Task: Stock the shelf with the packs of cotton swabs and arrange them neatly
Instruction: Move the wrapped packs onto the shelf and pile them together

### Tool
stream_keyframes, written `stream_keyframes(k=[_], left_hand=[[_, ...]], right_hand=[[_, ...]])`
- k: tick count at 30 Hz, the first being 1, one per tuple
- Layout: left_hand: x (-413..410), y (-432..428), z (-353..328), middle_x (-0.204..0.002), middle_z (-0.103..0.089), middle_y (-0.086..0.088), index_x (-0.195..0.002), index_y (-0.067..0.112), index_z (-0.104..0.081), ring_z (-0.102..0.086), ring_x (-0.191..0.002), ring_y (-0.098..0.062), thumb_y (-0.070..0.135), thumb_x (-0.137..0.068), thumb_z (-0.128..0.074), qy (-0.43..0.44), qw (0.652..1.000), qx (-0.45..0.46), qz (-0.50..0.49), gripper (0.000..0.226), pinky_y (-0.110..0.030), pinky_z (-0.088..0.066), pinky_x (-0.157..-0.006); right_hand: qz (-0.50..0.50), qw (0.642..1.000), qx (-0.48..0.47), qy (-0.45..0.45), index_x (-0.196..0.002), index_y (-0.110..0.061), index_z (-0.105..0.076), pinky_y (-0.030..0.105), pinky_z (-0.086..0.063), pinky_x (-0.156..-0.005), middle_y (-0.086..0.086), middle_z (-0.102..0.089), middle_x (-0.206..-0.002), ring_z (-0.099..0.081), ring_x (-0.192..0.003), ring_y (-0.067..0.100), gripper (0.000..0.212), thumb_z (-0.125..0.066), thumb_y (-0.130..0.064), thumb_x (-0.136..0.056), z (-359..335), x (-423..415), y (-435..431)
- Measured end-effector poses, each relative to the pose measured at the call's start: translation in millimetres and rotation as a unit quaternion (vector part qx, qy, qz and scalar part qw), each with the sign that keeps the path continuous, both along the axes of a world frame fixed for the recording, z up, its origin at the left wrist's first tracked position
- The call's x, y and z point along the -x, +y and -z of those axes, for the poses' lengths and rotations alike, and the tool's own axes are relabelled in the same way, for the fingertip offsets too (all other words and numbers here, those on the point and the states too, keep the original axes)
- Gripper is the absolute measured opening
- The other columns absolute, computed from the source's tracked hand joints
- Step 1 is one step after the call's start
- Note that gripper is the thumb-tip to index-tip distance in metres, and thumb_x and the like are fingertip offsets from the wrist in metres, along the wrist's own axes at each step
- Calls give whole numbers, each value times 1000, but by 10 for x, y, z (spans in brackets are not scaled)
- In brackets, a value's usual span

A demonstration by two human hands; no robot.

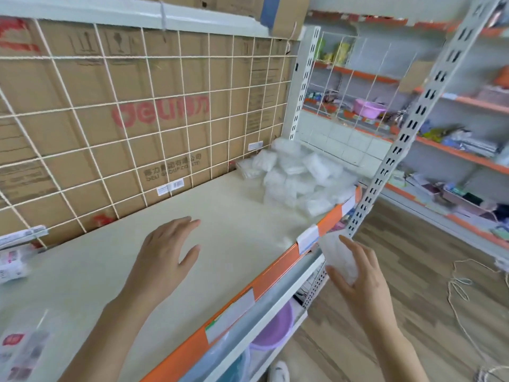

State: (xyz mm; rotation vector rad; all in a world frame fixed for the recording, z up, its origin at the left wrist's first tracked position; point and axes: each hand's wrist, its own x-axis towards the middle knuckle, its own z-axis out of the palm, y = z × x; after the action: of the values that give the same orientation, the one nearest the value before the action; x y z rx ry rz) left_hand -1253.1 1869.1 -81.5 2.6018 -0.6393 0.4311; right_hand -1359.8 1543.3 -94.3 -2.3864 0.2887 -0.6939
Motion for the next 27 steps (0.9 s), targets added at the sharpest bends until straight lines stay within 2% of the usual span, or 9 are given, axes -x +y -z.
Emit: stream_keyframes(k=[2, 5, 10, 13, 17, 19, 21, 24, 27], left_hand=[[-205, -158, 49, -125, -59, -5, -126, 15, -57, -57, -113, -27, 44, -86, -35, 5, 1000, 0, -2, 53, -44, -46, -89], [-574, -399, 116, -127, -58, -4, -127, 16, -56, -56, -113, -26, 47, -86, -33, 16, 1000, 1, -18, 57, -42, -45, -90], [-1121, -804, 283, -137, -50, -1, -134, 18, -50, -48, -124, -23, 39, -92, -46, 55, 997, 0, -61, 47, -38, -36, -100], [-1346, -995, 415, -148, -37, -1, -141, 21, -40, -33, -137, -20, 36, -94, -51, 99, 990, -12, -96, 51, -35, -25, -110], [-1461, -1227, 556, -156, -20, 5, -146, 30, -30, -13, -145, -16, 65, -75, -3, 137, 977, -46, -158, 83, -34, -6, -114], [-1476, -1271, 596, -156, -18, 7, -146, 33, -30, -11, -145, -14, 65, -71, 4, 129, 974, -53, -179, 88, -36, -3, -115], [-1497, -1271, 616, -156, -16, 10, -146, 35, -28, -9, -145, -12, 65, -72, 4, 125, 974, -54, -184, 86, -36, -2, -115], [-1500, -1249, 669, -156, -14, 14, -146, 38, -26, -7, -145, -9, 75, -73, 9, 126, 973, -57, -184, 88, -34, 0, -115], [-1508, -1230, 665, -152, -27, 12, -142, 37, -37, -20, -142, -12, 76, -78, 12, 135, 971, -62, -187, 90, -35, -8, -114]], right_hand=[[-8, 1000, -4, -5, -131, -23, -51, 12, -35, -67, -10, -45, -120, -47, -109, 10, 56, -73, -17, -80, -14, -230, -114], [-24, 999, -1, -21, -131, -23, -51, 14, -36, -66, -9, -45, -120, -44, -102, 1, 56, -74, -19, -80, -36, -676, -324], [-52, 998, 14, -33, -131, -24, -51, 12, -37, -61, -3, -47, -120, -50, -72, 1, 57, -74, -26, -79, -125, -1471, -705], [-100, 994, 39, -34, -130, -21, -53, 17, -39, -60, -1, -48, -119, -48, -76, 4, 56, -75, -25, -79, -162, -1949, -845], [-183, 976, 101, -66, -125, -17, -55, 33, -50, -73, 6, -55, -113, -58, -88, 21, 53, -72, -25, -76, -198, -2585, -891], [-190, 969, 139, -77, -125, -15, -55, 42, -38, -99, 5, -57, -113, -53, -103, 18, 52, -66, -29, -76, -199, -2833, -840], [-201, 962, 166, -77, -127, -14, -54, 45, -20, -111, 4, -58, -115, -48, -110, 12, 52, -63, -33, -79, -192, -3049, -786], [-225, 950, 211, -41, -123, -12, -58, 50, -19, -110, 5, -63, -116, -58, -112, 19, 52, -72, -30, -76, -141, -3304, -730], [-200, 945, 260, -11, -113, -17, -66, 57, -23, -103, 9, -65, -119, -58, -117, 31, 47, -82, -24, -70, -102, -3506, -683]])
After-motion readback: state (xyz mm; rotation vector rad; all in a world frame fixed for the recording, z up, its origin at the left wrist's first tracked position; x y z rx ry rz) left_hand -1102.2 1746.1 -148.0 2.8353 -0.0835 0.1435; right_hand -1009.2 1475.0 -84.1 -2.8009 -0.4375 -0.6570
